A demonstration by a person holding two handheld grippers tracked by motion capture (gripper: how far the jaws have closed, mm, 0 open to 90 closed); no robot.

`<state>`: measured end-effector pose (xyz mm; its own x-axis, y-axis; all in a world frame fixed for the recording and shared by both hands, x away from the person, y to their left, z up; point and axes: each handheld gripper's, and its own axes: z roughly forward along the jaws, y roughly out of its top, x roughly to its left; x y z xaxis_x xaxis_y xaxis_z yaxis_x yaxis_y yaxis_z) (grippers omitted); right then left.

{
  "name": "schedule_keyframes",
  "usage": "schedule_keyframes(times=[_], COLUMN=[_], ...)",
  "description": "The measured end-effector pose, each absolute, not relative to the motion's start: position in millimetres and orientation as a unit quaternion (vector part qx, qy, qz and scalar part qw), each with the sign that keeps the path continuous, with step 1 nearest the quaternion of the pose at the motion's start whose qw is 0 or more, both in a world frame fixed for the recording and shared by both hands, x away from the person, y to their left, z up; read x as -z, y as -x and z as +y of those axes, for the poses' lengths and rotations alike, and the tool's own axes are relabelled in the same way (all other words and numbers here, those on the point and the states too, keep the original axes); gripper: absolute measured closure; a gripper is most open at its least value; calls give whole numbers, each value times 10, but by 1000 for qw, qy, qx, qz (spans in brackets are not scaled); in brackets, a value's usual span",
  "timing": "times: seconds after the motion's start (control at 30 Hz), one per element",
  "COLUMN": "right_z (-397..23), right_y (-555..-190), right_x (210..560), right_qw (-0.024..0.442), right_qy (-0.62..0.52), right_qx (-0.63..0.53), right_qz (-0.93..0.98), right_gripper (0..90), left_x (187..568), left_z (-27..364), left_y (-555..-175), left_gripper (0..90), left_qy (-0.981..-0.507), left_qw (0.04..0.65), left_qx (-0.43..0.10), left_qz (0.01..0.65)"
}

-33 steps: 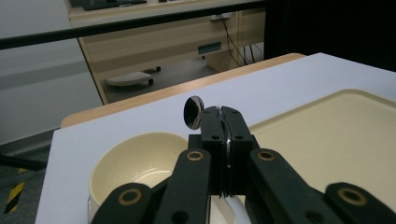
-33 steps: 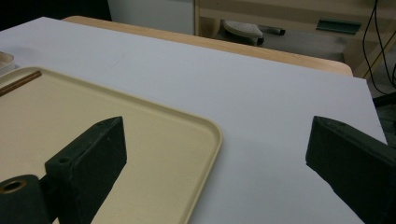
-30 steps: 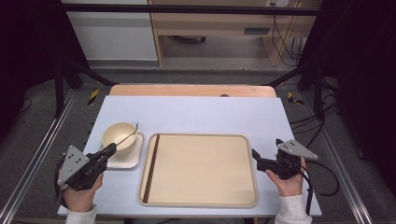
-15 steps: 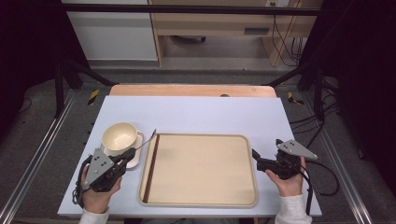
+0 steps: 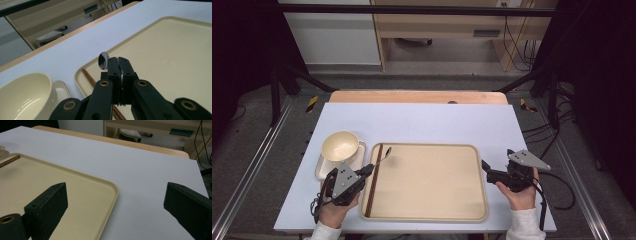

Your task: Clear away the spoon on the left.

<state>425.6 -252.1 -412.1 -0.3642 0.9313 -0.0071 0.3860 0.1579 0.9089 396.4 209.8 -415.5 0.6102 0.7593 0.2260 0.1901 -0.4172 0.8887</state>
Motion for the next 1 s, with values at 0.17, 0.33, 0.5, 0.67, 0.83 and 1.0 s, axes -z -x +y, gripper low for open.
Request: schedule_keyframes(times=[0.17,0.33,0.5,0.67,0.83,1.0], right_z=[-2515,-2507,-2504,-2506,-2512,-2508], right_y=[-4258,-4261,-4266,-4268,-4268,-4270], right_x=[4124,4131,4133,4136,4137,4141], right_qw=[308,308,307,306,305,305], right_qy=[-472,-473,-472,-473,-473,-472], right_qx=[-444,-443,-442,-441,-442,-441], right_qz=[696,697,698,698,699,700], right_gripper=[58,58,58,58,58,58], left_x=[4271,4329,4347,4381,4396,4410], left_z=[2035,2002,1983,1929,1884,1851], left_y=[-4029,-4058,-4067,-4058,-4038,-4024], left_gripper=[888,888,888,883,873,850], left_qy=[-788,-792,-790,-794,-799,-804], left_qw=[428,418,417,413,407,403], left_qx=[-319,-322,-328,-333,-340,-342], left_qz=[305,306,306,296,283,270])
